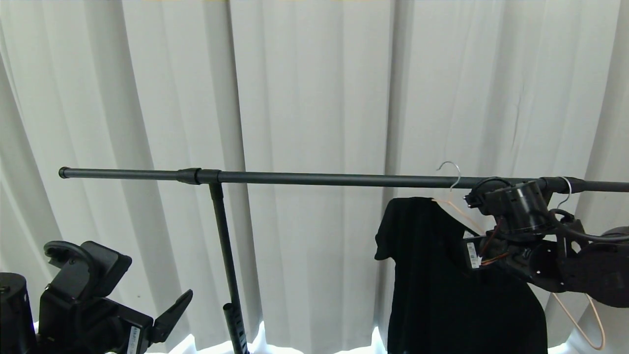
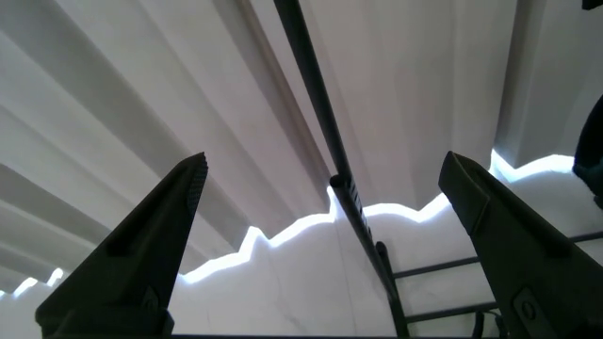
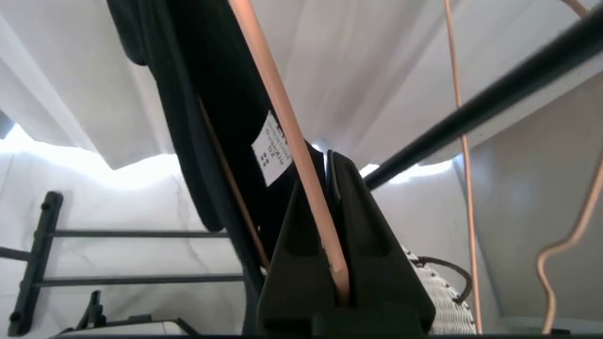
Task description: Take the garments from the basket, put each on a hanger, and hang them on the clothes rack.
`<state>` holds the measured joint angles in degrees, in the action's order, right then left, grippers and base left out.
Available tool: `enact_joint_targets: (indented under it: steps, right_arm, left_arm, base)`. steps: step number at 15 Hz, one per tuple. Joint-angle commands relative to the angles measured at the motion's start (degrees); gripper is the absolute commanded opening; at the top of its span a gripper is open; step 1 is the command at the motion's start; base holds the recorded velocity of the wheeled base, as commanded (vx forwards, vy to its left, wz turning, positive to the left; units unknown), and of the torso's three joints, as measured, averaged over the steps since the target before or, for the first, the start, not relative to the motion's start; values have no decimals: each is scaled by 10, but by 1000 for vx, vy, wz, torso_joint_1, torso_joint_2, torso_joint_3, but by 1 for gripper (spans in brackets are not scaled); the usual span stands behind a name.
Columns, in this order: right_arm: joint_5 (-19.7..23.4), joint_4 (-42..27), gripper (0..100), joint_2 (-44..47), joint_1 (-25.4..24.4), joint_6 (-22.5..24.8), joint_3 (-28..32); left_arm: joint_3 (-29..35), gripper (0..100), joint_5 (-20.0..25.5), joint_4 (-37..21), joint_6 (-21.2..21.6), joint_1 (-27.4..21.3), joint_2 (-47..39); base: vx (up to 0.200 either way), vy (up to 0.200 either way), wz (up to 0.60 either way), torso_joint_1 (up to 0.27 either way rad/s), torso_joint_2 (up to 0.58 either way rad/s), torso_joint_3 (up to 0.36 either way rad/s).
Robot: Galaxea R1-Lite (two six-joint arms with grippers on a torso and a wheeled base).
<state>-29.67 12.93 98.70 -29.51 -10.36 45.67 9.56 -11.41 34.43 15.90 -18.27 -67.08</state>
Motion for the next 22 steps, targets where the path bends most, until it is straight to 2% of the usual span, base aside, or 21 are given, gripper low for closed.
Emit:
enact_joint_targets:
  steps: [1, 14, 15, 19, 22]
  right_arm:
    - [0, 0, 0, 36, 1, 1, 14]
    - [0, 0, 0, 47, 1, 0, 17]
    - [0, 0, 100, 46, 1, 0, 17]
    - [0, -3, 100, 4, -1, -12, 12]
    - [8, -5, 100, -92, -1, -17, -22]
  left_arm:
    - [-1, 100, 0, 0, 0, 0, 3]
    - [-1, 100, 0, 0, 0, 0, 6]
    - [-1, 100, 0, 0, 1, 0, 6]
    - [0, 100, 0, 0, 0, 2, 6]
    - [-1, 100, -1, 0, 0, 25, 14]
  base:
    - [0, 0, 0, 0, 0, 0]
    - [0, 0, 0, 0, 0, 0]
    - [0, 0, 0, 0, 0, 0]
    - [0, 0, 0, 0, 0, 0]
    - [0, 0, 0, 0, 0, 0]
